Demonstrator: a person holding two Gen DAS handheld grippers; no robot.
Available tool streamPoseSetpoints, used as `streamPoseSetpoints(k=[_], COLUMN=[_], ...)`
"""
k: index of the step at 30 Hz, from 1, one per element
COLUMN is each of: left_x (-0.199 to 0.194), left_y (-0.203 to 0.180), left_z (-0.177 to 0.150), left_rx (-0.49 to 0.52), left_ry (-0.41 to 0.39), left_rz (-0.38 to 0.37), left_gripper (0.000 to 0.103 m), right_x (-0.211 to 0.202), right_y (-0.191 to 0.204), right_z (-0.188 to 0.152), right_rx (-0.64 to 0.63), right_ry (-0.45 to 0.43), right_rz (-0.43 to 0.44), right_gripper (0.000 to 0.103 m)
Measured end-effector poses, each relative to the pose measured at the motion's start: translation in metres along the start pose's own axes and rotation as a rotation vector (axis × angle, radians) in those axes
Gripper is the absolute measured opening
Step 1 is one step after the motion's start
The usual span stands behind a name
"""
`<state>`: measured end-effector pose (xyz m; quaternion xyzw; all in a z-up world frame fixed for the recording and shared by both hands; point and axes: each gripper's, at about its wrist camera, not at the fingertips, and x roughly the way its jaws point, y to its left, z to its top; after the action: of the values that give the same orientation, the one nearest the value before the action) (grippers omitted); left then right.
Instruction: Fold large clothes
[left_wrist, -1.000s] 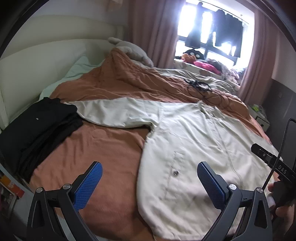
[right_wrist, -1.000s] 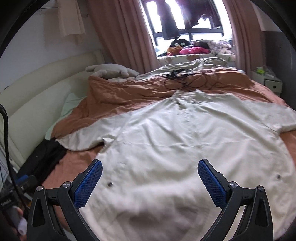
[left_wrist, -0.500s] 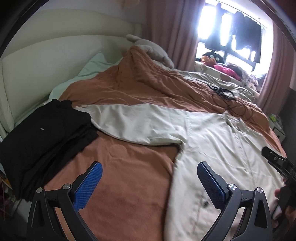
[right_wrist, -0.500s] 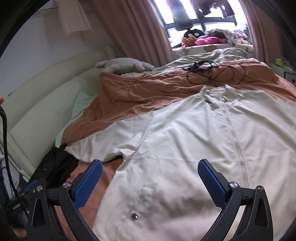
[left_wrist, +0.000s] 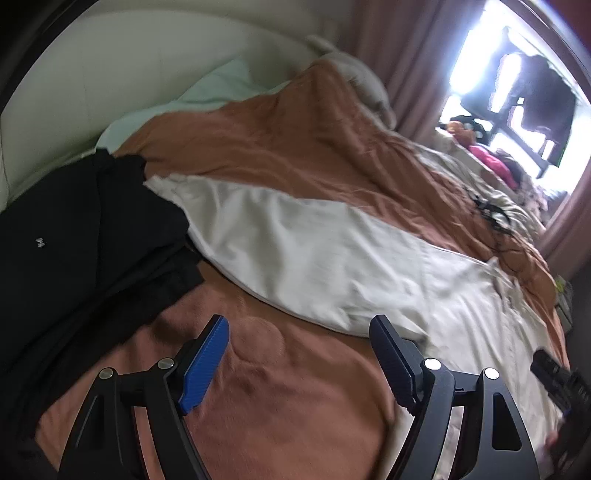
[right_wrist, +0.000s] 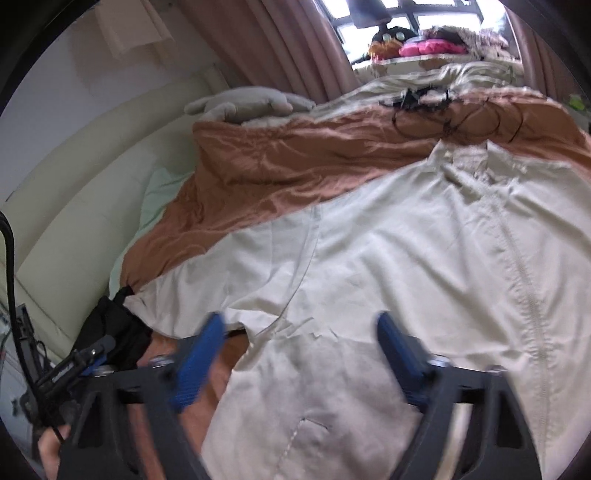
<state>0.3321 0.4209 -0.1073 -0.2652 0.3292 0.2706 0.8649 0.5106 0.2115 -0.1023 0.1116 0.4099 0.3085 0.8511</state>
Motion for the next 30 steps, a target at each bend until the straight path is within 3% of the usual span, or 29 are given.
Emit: streamPoseSetpoints(k=[2, 8, 13, 16, 18, 19, 20, 22, 30], left_x=[0.018, 0.062, 0.096, 0.114, 0.125, 0.129, 0.129, 0.124, 0.067], left_y=[0.006, 0.020, 0.030, 0.040, 0.045, 0.047, 0.048, 0.051, 0.019], left_z=[0.006, 0.015, 0.016, 0.018, 0.018, 0.020, 0.022, 0.026, 0.064], left_rx=[-0.016, -0.070, -0.134, -0.189, -0.221, -0.221, -0.219, -0.222, -0.115], left_ry=[0.025, 0.086, 0.122, 0.121, 0.132, 0.130, 0.116, 0.091, -0.063], left_rz=[0.014, 0.086, 0.128, 0.130, 0.125, 0.135, 0.140, 0.110, 0.001], left_gripper=[0.070, 0.068, 0.067, 0.057, 0.044, 0.027, 0.014, 0.005, 0.002], right_x=[0.018, 0.047, 0.052, 0.054, 0.059, 0.061, 0.064, 0.069, 0.120], right_y=[-0.004, -0.019, -0.028, -0.031, -0.034, -0.035, -0.036, -0.036, -0.010], right_z=[-0.001, -0.019, -0.027, -0.027, -0.028, -0.028, -0.028, -0.028, -0.022], right_rx=[0.016, 0.059, 0.073, 0.078, 0.098, 0.105, 0.119, 0.141, 0.228], right_ry=[0.041, 0.127, 0.141, 0.144, 0.151, 0.153, 0.156, 0.154, 0.224], right_rz=[-0.003, -0.001, 0.003, 0.029, 0.063, 0.072, 0.092, 0.131, 0.280], right_gripper=[0.049, 0.045, 0.040, 0.027, 0.020, 0.018, 0.015, 0.013, 0.012])
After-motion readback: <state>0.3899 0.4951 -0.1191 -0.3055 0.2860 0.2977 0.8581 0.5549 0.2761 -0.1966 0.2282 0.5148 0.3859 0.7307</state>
